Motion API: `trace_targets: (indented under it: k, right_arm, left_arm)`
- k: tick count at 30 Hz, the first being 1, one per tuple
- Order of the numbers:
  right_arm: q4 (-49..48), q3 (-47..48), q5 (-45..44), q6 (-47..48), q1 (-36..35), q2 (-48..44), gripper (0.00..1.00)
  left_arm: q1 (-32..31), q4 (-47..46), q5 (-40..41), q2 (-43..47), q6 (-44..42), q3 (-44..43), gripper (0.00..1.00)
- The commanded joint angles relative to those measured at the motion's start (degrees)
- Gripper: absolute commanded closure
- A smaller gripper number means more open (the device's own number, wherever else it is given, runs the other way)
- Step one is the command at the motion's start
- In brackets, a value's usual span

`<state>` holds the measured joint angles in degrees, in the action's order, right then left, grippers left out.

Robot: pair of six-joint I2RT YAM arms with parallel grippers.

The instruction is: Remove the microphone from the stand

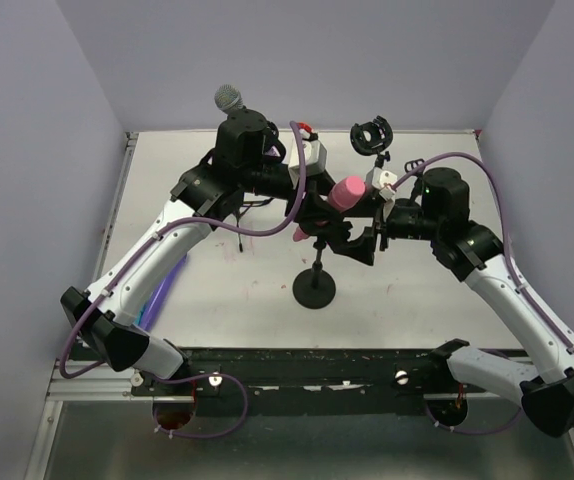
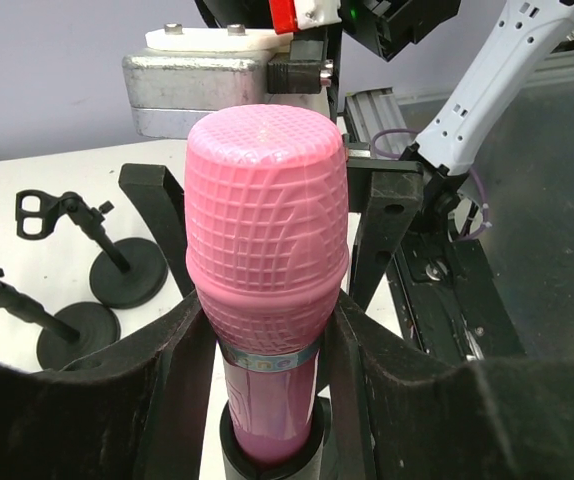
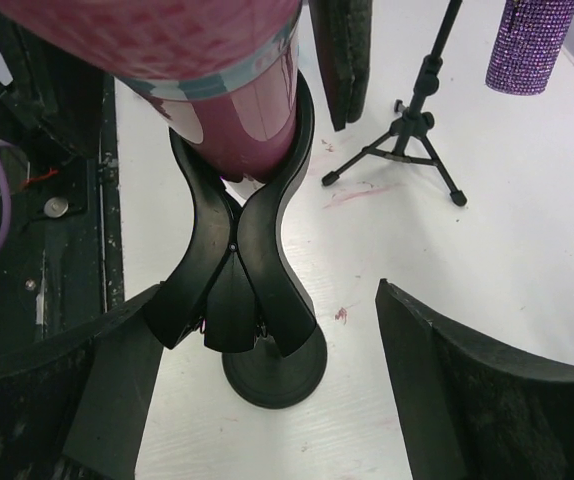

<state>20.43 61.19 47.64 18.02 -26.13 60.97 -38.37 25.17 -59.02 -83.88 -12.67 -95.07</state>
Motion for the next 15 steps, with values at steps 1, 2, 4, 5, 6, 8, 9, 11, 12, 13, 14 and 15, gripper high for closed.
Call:
trace_targets:
  k: [1,2,4,5,6,8,9,11,12,13,14,15]
  right_arm:
    - [-3.3,-1.8,2.7,1.0,0.3,0.4,0.12]
    - [-3.6,-2.0,3.1,1.0,0.3,0.5,0.14]
    - [-4.3,-2.6,3.8,0.7,0.3,0.7,0.17]
    - [-4.9,-2.8,4.0,0.4,0.3,0.8,0.19]
    - [-5.2,-3.0,4.0,0.4,0.3,0.7,0.21]
    - [-5.8,-3.4,3.7,0.3,0.3,0.6,0.25]
    - [-6.1,-3.6,3.5,0.3,0.3,0.4,0.25]
    - [-6.4,-4.0,3.2,-0.2,0.3,0.1,0.27]
    - [-6.7,-4.1,3.2,-0.4,0.3,-0.1,0.27]
    - [-6.7,-4.2,3.0,-0.5,0.3,-0.1,0.27]
    - [-6.8,-4.2,2.9,-0.5,0.3,-0.2,0.27]
    - [-6.8,-4.1,2.8,-0.4,0.3,-0.4,0.28]
  left_arm:
    - [-0.1,-0.6,-1.8,1.3,2.8,0.5,0.64]
    - [-0.1,-1.2,-1.5,1.3,3.6,0.8,0.53]
    - [-0.5,-1.6,-1.4,1.4,4.1,1.2,0.39]
    - [-0.6,-1.5,-1.4,1.3,3.9,1.2,0.36]
    - [-0.8,-1.4,-1.4,1.3,3.6,1.2,0.34]
    - [-1.2,-1.1,-1.5,0.9,2.9,1.1,0.33]
    - [-1.4,-1.0,-1.6,0.5,2.8,0.9,0.32]
    - [-1.9,-0.9,-1.8,-0.2,2.7,0.3,0.32]
    - [-1.9,-1.0,-1.8,-0.6,2.7,-0.1,0.33]
    - [-2.0,-1.2,-1.9,-0.9,2.7,-0.4,0.33]
    - [-2.1,-1.2,-1.9,-1.4,2.7,-0.8,0.33]
    - [-2.2,-1.3,-1.8,-1.5,2.7,-1.1,0.33]
